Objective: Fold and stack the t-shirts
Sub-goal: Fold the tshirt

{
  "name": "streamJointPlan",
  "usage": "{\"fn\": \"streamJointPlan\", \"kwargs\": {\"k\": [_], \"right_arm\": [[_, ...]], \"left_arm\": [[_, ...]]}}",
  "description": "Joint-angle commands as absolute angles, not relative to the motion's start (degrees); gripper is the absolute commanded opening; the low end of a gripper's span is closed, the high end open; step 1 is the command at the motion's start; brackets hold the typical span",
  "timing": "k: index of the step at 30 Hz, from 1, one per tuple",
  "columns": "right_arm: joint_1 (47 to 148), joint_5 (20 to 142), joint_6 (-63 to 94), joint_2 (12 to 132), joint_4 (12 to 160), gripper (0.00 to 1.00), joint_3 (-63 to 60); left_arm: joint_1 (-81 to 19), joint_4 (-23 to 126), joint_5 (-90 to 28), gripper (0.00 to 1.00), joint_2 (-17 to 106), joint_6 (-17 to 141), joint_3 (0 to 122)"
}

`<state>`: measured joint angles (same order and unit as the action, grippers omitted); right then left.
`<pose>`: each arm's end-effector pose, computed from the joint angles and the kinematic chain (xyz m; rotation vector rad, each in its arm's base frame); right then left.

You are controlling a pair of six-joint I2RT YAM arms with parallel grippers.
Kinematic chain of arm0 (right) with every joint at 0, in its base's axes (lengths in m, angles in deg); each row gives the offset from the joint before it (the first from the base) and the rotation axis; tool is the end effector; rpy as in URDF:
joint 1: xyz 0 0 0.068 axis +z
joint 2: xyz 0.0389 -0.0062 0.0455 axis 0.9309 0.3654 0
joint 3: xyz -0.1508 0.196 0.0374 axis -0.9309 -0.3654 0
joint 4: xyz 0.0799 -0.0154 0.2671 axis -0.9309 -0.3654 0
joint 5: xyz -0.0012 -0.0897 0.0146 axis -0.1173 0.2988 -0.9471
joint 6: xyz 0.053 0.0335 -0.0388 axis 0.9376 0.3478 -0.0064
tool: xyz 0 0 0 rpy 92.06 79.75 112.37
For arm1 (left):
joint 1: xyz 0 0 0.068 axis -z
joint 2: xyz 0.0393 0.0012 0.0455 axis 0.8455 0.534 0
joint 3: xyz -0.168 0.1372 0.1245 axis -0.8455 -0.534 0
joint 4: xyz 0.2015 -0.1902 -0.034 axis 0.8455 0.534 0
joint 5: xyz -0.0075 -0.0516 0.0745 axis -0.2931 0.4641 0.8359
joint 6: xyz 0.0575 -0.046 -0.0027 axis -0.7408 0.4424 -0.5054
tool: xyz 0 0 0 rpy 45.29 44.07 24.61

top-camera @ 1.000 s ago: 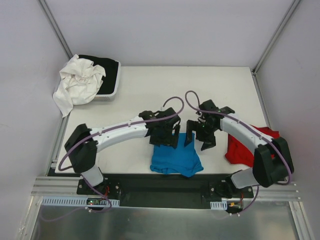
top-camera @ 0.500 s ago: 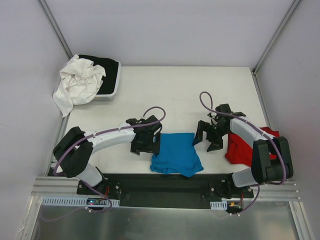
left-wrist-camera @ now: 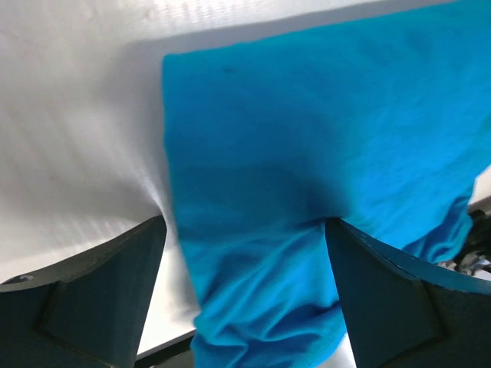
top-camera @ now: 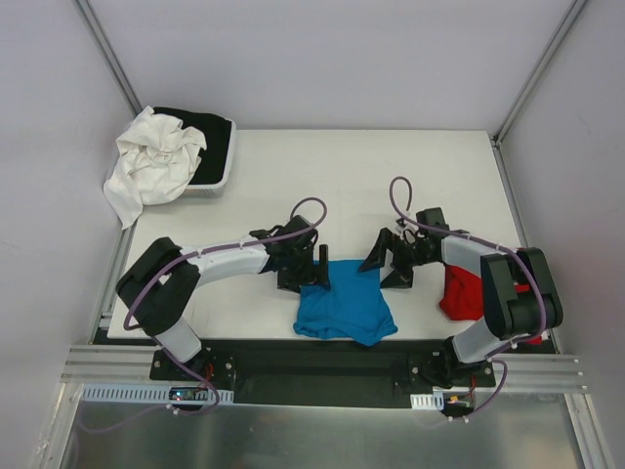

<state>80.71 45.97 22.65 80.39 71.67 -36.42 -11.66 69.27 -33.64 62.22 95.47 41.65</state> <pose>0.2731 0.1017 0.0877 -0.1941 2.6475 1.1506 0.2331 -0.2584 0.1152 0.1075 2.7577 -0.7715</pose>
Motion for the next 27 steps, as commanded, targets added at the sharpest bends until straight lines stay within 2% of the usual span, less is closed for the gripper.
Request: {"fn": "streamJointPlan", "kwargs": {"k": [1, 4, 7, 10, 12, 13, 14, 15, 16, 17, 21, 27], "right_arm": [[80.7, 50.2, 21.3, 80.4, 74.6, 1.0, -36.7], [80.7, 54.2, 18.2, 76.0, 65.0, 1.0, -30.2], [80.7, 57.2, 16.6, 73.9, 56.7, 1.0, -23.6], [80.7, 59.9, 17.8, 71.6, 49.5, 1.0, -19.9], [81.0, 59.1, 18.5, 70.3, 48.2, 0.78, -19.6], [81.4, 59.4, 19.1, 69.1, 46.4, 0.64, -19.9], [82.0, 59.9, 19.1, 68.6, 45.7, 0.26, -20.3], [82.3, 60.3, 19.2, 68.0, 44.9, 0.11, -20.6], [82.5, 61.5, 19.2, 66.6, 43.4, 0.01, -21.2], [82.5, 61.8, 19.5, 65.5, 43.0, 0.01, -22.3], [82.4, 62.2, 20.3, 62.1, 41.5, 0.01, -24.5], [82.4, 62.9, 20.7, 60.8, 40.5, 0.01, -25.6]], "left_arm": [[-12.0, 66.7, -36.0, 0.84, 58.7, 96.5, 41.8], [-11.9, 73.9, -33.1, 0.85, 54.9, 95.5, 44.6], [-11.9, 82.3, -28.6, 0.88, 51.3, 91.3, 51.8], [-11.9, 86.8, -27.9, 0.88, 52.7, 88.8, 62.0], [-11.8, 86.8, -30.4, 0.87, 54.2, 89.3, 63.7], [-11.8, 86.6, -31.7, 0.79, 56.5, 90.1, 64.8], [-11.8, 86.6, -32.4, 0.7, 57.8, 90.1, 65.4], [-11.4, 86.6, -32.9, 0.55, 59.1, 89.9, 65.9], [-11.2, 86.5, -33.2, 0.26, 61.2, 89.5, 66.8], [-11.1, 86.3, -33.4, 0.0, 62.1, 89.2, 67.1], [-10.3, 86.3, -34.6, 0.0, 66.1, 87.8, 65.9], [-2.7, 85.8, -37.0, 0.0, 68.8, 86.1, 63.8]]}}
